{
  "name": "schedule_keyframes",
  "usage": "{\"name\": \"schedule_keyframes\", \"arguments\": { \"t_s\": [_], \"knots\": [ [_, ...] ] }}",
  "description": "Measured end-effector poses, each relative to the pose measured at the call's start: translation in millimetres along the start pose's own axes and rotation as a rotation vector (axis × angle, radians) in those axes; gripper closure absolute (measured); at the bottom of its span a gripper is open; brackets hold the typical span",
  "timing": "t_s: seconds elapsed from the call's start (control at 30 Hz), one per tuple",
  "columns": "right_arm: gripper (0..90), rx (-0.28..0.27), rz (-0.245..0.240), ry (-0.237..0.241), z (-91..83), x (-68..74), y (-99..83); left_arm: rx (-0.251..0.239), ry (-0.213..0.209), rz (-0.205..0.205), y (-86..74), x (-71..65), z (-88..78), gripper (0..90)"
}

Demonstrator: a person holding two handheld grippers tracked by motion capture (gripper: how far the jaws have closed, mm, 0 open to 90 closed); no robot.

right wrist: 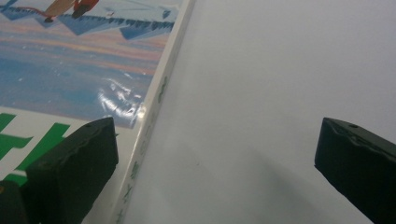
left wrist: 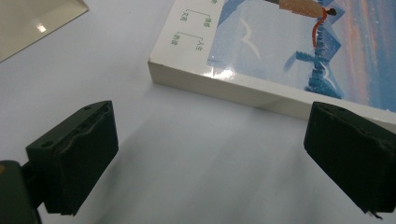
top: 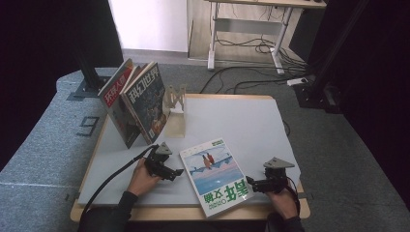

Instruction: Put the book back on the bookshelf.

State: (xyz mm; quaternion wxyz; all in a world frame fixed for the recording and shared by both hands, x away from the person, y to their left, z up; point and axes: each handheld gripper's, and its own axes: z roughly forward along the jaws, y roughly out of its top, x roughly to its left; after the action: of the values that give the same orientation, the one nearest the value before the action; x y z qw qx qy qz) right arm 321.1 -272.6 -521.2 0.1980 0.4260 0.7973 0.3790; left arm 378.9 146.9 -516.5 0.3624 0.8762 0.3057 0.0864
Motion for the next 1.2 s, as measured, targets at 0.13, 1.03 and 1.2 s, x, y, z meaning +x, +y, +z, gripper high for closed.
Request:
{"name": "schedule_keyframes", "arguments": {
  "t_s": [0.13,1.03,1.2],
  "knots": [
    [0.0,0.011,-0.011,0.012,-2.5,5.3,-4.3,-0.007,-0.007,0.003,5.8,0.5,4.3,2.5],
    [0.0,0.025,-0.008,0.061,-28.3,22.0,-29.6,-0.002,-0.083,0.002,36.3,10.7,41.1,2.2],
    [0.0,0.039,-0.019,0.068,-29.9,22.7,-29.7,0.0,-0.134,0.009,36.5,8.8,42.5,5.6]
  ]
}}
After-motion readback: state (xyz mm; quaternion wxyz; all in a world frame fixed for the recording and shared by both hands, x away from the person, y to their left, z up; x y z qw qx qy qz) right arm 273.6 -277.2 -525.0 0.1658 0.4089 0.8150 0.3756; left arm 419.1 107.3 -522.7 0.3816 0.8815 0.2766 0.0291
